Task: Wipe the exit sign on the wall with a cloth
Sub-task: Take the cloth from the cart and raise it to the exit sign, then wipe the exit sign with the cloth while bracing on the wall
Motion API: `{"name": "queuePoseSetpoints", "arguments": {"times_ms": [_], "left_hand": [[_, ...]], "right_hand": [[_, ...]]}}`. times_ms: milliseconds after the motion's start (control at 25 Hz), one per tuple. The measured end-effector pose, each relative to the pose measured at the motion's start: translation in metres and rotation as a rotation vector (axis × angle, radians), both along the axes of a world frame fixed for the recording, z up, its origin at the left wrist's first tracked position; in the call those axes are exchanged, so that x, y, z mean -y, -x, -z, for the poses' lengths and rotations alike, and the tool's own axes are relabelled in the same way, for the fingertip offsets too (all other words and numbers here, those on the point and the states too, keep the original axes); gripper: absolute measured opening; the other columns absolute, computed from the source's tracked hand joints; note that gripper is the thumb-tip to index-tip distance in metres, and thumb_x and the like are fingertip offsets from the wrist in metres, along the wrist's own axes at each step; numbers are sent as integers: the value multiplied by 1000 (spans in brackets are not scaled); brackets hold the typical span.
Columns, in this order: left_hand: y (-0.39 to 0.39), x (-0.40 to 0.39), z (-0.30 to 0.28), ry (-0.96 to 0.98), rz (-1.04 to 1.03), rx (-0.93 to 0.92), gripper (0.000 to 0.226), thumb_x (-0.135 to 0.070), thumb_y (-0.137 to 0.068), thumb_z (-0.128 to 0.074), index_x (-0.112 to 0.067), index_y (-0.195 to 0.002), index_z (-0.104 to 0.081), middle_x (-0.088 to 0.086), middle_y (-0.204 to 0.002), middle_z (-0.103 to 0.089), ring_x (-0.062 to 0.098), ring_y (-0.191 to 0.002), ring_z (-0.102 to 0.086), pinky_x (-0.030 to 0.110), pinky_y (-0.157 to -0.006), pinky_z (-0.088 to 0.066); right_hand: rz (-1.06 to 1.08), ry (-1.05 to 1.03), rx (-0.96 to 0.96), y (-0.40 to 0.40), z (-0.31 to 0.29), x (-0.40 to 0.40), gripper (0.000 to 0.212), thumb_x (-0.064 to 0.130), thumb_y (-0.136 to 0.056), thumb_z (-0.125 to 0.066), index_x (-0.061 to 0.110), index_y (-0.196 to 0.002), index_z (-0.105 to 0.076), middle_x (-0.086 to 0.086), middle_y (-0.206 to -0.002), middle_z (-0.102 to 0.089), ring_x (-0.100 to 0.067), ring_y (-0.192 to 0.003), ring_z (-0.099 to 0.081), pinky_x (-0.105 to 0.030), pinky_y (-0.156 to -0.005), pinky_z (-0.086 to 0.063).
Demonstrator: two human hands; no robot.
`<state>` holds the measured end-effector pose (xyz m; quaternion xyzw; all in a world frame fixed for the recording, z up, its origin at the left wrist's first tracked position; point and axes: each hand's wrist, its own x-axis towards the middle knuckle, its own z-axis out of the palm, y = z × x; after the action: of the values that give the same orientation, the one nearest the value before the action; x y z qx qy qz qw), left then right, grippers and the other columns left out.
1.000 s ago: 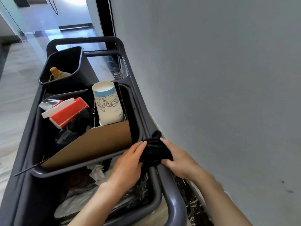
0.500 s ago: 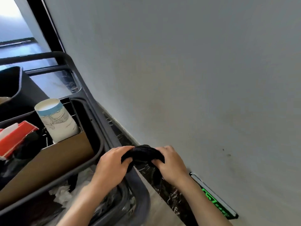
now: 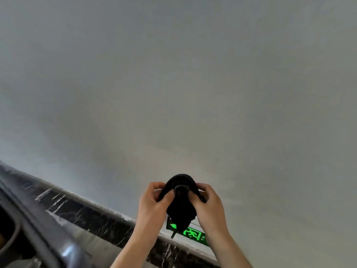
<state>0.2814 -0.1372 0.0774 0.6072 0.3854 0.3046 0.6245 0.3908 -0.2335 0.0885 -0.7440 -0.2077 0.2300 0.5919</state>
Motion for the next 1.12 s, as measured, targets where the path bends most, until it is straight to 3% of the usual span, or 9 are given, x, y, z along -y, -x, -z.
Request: {"name": "queuePoseSetpoints", "arguments": {"times_ms": [120, 280, 480, 640, 840, 1120], "left_hand": [[-33, 36, 5, 19, 56, -14, 8, -10, -96, -73, -17, -98, -69, -8, -80, -78, 6, -73, -75, 11, -57, -54], [-59, 53, 11, 31, 145, -39, 11, -13, -95, -74, -23, -99, -74, -7, -81, -80, 8, -74, -77, 13, -57, -56], [-88, 45, 43, 112, 419, -88, 21, -23, -105, -59, -32, -107, -78, -8, -101, -81, 7, -94, -75, 24, -83, -57], [-114, 35, 99, 90, 484, -138, 27, -6, -100, -66, -29, -104, -79, -4, -97, -82, 12, -95, -76, 29, -88, -56], [-141, 23, 199, -4, 490, -172, 34, -14, -93, -77, -48, -96, -75, -15, -97, -79, 3, -95, -74, 16, -76, -57], [-153, 1, 329, -80, 608, -67, 51, 1, -96, -69, -49, -105, -75, -7, -105, -80, 13, -103, -75, 24, -85, -60]], "right_hand": [[41, -78, -170, -22, 5, 36, 16, 27, -84, -67, 31, -100, -66, 4, -92, -76, -10, -85, -72, -34, -77, -61], [38, -169, -333, -39, 15, 63, 25, 30, -87, -66, 24, -111, -67, 6, -95, -77, -11, -91, -73, -38, -81, -60], [161, -199, -397, -65, 44, 76, 34, 39, -84, -69, 25, -115, -65, 5, -102, -77, -13, -97, -72, -40, -86, -59], [211, -191, -417, -88, 104, 74, 42, 34, -78, -76, 22, -117, -63, -1, -105, -76, -19, -99, -72, -45, -89, -57], [235, -169, -431, -110, 205, 58, 50, 20, -72, -81, 20, -119, -61, -1, -103, -77, -22, -98, -72, -48, -91, -55], [306, -164, -340, -130, 336, 41, 36, 16, -76, -77, 25, -109, -66, 3, -96, -77, -18, -91, -73, -50, -89, -56]]}}
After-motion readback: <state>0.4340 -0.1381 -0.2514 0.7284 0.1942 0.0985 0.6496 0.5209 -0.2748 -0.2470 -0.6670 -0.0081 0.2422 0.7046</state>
